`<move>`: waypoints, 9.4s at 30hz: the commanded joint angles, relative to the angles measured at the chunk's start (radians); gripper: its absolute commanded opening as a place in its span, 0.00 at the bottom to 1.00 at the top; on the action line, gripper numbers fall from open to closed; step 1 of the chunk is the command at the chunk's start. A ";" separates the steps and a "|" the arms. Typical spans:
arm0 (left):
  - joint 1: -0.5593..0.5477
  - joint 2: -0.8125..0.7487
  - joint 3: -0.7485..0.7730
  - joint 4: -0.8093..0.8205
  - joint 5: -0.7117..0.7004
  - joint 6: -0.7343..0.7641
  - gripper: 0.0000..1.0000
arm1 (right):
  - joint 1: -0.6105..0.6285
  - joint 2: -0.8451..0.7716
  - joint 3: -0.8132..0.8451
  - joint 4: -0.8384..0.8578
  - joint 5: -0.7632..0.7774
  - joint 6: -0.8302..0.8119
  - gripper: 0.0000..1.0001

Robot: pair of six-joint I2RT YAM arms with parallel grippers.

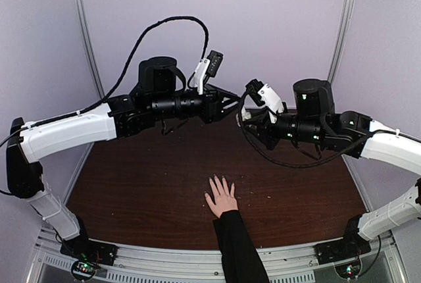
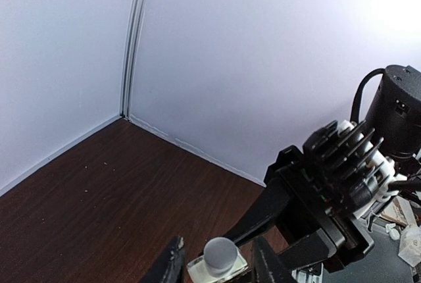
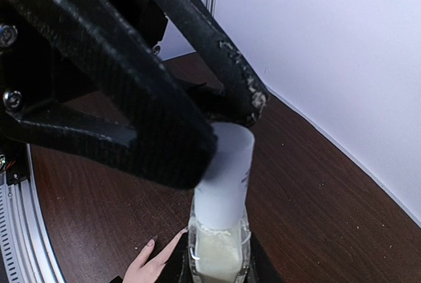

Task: Paint the nails
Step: Screw the nail polish bottle cap onto the nail polish bottle.

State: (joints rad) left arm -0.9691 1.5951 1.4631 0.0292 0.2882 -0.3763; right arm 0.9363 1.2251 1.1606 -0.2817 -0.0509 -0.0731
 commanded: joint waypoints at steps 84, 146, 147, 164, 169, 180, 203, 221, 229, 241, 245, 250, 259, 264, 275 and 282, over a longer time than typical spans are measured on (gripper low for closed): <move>0.042 0.007 0.088 -0.210 0.452 0.259 0.35 | -0.068 -0.069 0.076 0.049 -0.583 -0.060 0.00; 0.041 0.024 0.088 -0.015 0.238 0.056 0.00 | -0.059 0.029 0.136 -0.042 -0.227 -0.009 0.00; 0.041 0.028 0.089 -0.022 0.243 0.063 0.00 | -0.059 0.031 0.141 -0.044 -0.228 -0.008 0.00; 0.020 0.047 0.043 -0.074 0.317 0.142 0.00 | -0.068 0.025 0.206 -0.046 -0.377 -0.040 0.00; 0.020 0.063 0.041 -0.064 0.427 0.153 0.00 | -0.067 -0.001 0.200 -0.022 -0.493 -0.067 0.00; 0.019 0.099 0.085 -0.111 0.660 0.230 0.00 | -0.068 -0.019 0.237 -0.006 -0.697 -0.107 0.00; 0.032 0.161 0.174 -0.189 0.893 0.258 0.09 | -0.069 0.033 0.325 -0.033 -0.906 -0.108 0.00; 0.082 -0.011 0.080 -0.109 0.616 0.229 0.55 | -0.073 0.008 0.237 -0.099 -0.662 -0.144 0.00; 0.083 -0.109 0.003 -0.092 0.230 0.175 0.57 | -0.073 0.007 0.215 -0.099 -0.281 -0.104 0.00; 0.074 -0.056 0.052 -0.045 -0.015 0.009 0.52 | -0.066 0.066 0.239 -0.121 0.010 -0.023 0.00; 0.064 -0.016 0.088 -0.036 -0.023 -0.019 0.51 | -0.064 0.094 0.255 -0.133 0.026 -0.006 0.00; 0.053 0.020 0.115 0.001 -0.003 -0.029 0.49 | -0.061 0.115 0.279 -0.148 0.038 0.007 0.00; 0.046 0.071 0.151 0.023 0.024 -0.046 0.45 | -0.055 0.129 0.288 -0.147 0.028 0.013 0.00; 0.046 0.084 0.156 0.030 0.032 -0.049 0.40 | -0.054 0.128 0.290 -0.143 0.022 0.013 0.00; 0.044 0.100 0.161 0.032 0.062 -0.045 0.24 | -0.055 0.128 0.292 -0.145 0.006 0.012 0.00; 0.044 0.096 0.160 0.011 0.103 -0.026 0.12 | -0.054 0.112 0.292 -0.141 -0.022 -0.006 0.00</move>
State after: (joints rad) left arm -0.9218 1.6878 1.5967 0.0071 0.3492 -0.4179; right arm 0.8776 1.3540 1.4189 -0.4393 -0.0475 -0.0746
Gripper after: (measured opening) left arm 0.160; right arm 0.212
